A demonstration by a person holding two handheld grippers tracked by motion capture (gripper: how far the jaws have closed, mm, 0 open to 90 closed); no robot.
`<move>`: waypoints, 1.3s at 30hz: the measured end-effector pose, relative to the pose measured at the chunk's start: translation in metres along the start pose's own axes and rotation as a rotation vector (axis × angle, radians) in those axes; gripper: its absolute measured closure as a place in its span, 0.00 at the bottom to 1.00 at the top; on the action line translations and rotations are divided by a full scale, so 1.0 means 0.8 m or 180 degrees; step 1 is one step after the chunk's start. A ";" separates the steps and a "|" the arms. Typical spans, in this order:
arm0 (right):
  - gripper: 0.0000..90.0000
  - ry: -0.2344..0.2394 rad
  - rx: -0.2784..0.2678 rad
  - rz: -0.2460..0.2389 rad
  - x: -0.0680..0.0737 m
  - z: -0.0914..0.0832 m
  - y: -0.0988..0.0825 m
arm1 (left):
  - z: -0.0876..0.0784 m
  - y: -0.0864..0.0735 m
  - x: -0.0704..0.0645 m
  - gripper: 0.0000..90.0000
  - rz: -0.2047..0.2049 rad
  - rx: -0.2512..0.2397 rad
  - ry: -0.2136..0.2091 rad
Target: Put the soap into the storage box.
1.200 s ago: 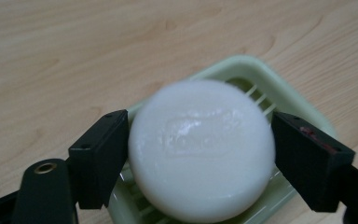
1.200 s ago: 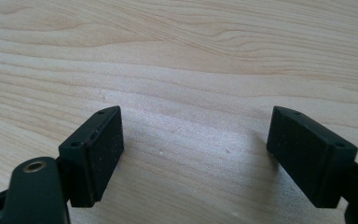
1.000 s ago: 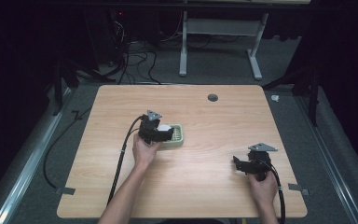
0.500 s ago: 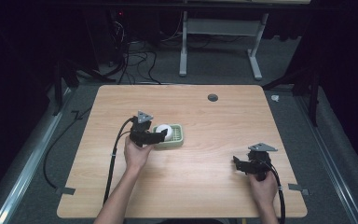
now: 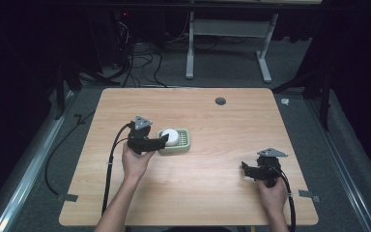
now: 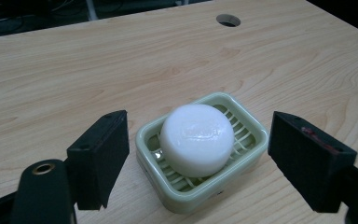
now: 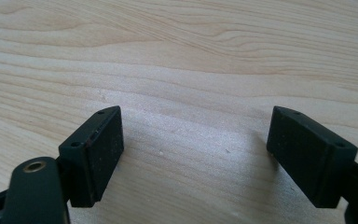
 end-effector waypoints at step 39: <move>0.22 -0.0001 0.0002 -0.0005 0.000 0.000 0.000 | -0.066 -0.014 0.005 0.24 -0.0100 -0.0127 0.0042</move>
Point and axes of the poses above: each handheld gripper's, and its own axes: z roughly forward along the jaws, y roughly out of its top, x roughly to its left, the point moved 3 cm from there along z, roughly forward along the jaws, and after that the axes turned 15 degrees about z, right-handed, at the moved point
